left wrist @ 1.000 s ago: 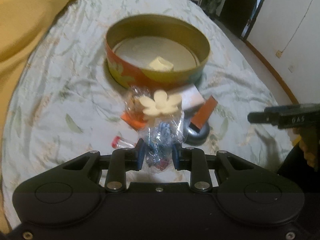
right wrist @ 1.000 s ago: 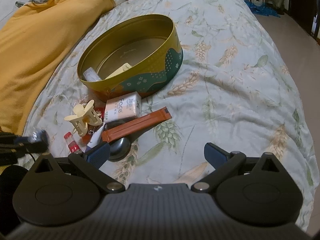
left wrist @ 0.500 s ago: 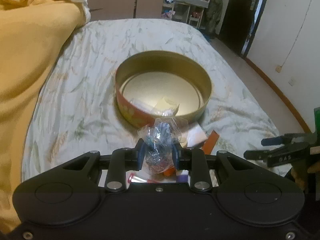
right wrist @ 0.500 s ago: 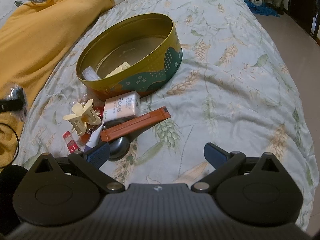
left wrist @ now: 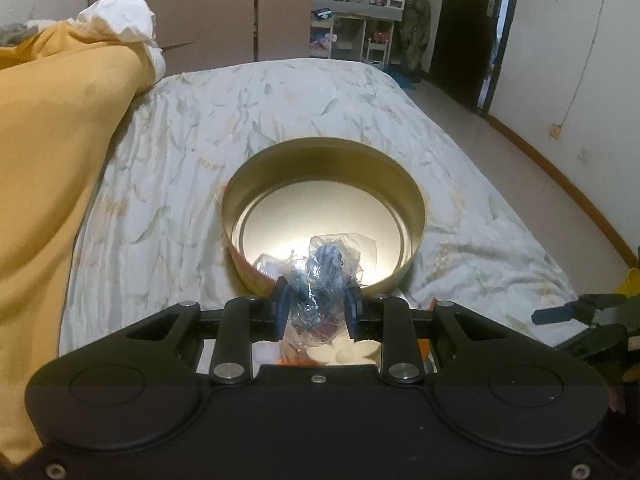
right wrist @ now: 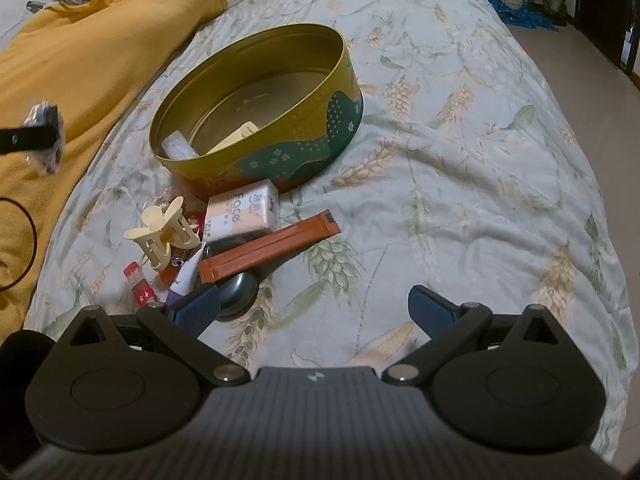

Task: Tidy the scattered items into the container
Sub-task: 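Lift the bag of hair ties with the left gripper over the tin, then lower the bag into the tin and open the left gripper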

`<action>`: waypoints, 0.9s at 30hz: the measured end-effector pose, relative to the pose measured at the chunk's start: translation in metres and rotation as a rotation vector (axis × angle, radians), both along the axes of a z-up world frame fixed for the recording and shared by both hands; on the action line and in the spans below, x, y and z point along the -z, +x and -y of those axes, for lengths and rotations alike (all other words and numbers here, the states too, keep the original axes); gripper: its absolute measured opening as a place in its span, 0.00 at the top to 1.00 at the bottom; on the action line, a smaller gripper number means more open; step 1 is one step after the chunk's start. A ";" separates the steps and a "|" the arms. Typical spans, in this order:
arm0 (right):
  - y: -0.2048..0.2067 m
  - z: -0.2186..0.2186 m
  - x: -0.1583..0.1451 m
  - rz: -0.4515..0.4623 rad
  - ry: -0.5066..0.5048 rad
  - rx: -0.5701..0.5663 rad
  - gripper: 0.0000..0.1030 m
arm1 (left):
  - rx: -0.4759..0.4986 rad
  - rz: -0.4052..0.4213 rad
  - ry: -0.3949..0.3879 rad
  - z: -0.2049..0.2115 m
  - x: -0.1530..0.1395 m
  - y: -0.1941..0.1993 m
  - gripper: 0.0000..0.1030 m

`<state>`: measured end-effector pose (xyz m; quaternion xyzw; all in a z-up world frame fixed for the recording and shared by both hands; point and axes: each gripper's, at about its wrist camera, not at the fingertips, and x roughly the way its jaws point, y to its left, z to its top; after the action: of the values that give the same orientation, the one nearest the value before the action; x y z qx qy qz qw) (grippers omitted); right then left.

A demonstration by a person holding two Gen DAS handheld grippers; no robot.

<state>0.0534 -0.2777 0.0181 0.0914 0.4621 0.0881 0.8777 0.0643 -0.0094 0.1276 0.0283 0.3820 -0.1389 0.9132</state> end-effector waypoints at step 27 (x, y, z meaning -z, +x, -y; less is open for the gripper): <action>0.007 0.006 0.006 -0.002 0.043 0.029 0.00 | 0.050 -0.028 0.057 0.049 0.016 0.093 0.75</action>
<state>0.0605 -0.2833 0.0121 0.1168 0.4596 0.0851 0.8763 0.1574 -0.0582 0.1112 0.0619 0.3976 -0.1511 0.9029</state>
